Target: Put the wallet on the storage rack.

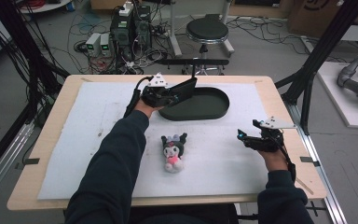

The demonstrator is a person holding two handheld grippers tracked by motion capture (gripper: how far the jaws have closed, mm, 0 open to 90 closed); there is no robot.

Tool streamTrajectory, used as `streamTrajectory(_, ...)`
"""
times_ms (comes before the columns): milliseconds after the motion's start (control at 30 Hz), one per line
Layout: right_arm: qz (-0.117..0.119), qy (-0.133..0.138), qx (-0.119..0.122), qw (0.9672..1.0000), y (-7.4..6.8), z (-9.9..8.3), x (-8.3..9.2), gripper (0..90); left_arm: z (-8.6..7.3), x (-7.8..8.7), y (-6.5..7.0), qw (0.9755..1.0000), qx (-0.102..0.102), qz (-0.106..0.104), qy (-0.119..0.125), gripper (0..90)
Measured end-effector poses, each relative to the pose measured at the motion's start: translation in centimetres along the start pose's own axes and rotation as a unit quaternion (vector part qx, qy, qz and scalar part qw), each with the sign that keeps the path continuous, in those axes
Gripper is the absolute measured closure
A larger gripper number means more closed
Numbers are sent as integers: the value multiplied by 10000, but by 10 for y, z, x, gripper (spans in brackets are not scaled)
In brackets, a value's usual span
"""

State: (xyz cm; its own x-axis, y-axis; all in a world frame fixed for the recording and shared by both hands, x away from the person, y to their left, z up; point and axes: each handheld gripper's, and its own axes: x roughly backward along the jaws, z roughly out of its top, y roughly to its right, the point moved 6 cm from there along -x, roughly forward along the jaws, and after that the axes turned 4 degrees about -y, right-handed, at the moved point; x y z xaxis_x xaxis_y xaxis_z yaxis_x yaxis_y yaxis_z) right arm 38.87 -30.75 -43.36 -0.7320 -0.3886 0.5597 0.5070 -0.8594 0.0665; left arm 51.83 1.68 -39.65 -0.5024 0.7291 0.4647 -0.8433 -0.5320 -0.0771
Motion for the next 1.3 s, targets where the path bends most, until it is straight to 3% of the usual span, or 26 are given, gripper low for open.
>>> streamTrajectory(100,19,8,-17,10000,0,0,0,244,-3,-8,-3,10000,52,-3,-7,772)
streamTrajectory(433,11,32,-80,10000,2,-2,2,243,-25,-26,-23,9987,256,355,-243,772)
streamTrajectory(700,5,29,-114,9999,4,-3,2,243,-38,-38,-28,9973,330,493,-438,766)
streamTrajectory(933,13,18,-128,9999,5,-4,2,244,-40,-40,-31,9964,387,595,-459,749)
streamTrajectory(1133,18,-10,-112,9999,4,-5,2,244,-41,-42,-29,9948,643,588,-529,559)
streamTrajectory(1300,9,-10,-93,10000,3,-5,3,244,-37,-39,-25,9949,694,523,-519,517)
